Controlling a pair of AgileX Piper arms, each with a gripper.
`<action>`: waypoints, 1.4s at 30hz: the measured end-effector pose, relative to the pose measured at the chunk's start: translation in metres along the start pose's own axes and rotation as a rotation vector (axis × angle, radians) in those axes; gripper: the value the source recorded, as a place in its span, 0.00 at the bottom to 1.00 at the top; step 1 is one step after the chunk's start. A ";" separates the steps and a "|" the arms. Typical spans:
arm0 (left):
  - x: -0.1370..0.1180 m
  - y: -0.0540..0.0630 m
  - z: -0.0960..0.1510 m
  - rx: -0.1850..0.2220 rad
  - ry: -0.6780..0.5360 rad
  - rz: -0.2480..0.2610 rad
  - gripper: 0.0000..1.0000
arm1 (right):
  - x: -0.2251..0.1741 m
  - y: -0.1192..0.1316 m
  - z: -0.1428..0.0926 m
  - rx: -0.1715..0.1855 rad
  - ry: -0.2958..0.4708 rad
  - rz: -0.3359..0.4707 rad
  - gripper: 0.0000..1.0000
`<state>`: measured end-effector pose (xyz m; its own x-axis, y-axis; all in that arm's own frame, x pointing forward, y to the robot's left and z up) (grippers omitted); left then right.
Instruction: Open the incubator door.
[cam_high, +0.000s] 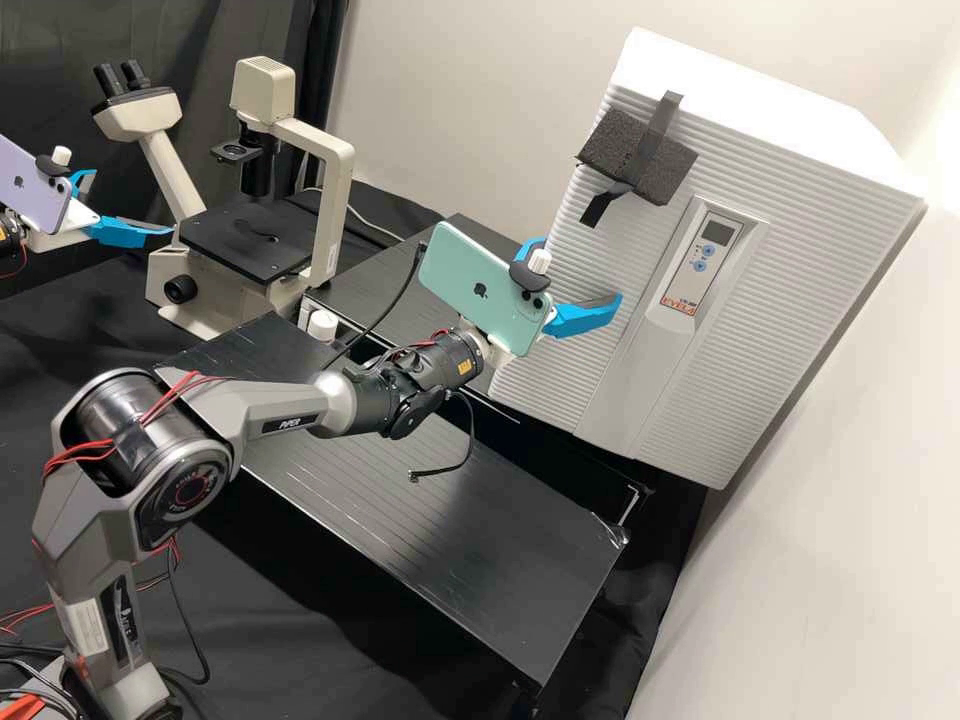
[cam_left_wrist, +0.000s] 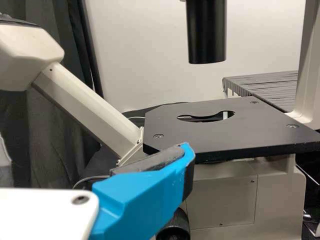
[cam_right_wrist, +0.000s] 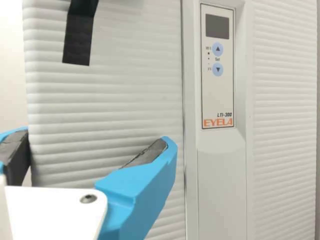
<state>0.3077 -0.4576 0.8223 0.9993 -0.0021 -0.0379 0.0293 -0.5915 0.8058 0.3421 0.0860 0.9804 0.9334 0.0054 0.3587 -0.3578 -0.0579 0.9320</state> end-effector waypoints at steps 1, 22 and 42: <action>0.000 0.000 0.000 0.000 0.000 0.000 1.00 | 0.000 0.000 0.000 0.000 0.000 0.000 0.00; 0.000 0.000 0.000 0.000 0.000 0.000 1.00 | -0.006 -0.002 0.002 -0.024 0.003 -0.016 0.00; 0.000 0.000 0.000 0.000 0.000 0.000 1.00 | -0.010 0.005 0.008 -0.036 0.013 -0.026 0.00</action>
<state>0.3077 -0.4576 0.8223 0.9993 -0.0021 -0.0379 0.0293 -0.5915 0.8058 0.3318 0.0779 0.9808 0.9421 0.0194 0.3349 -0.3345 -0.0212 0.9422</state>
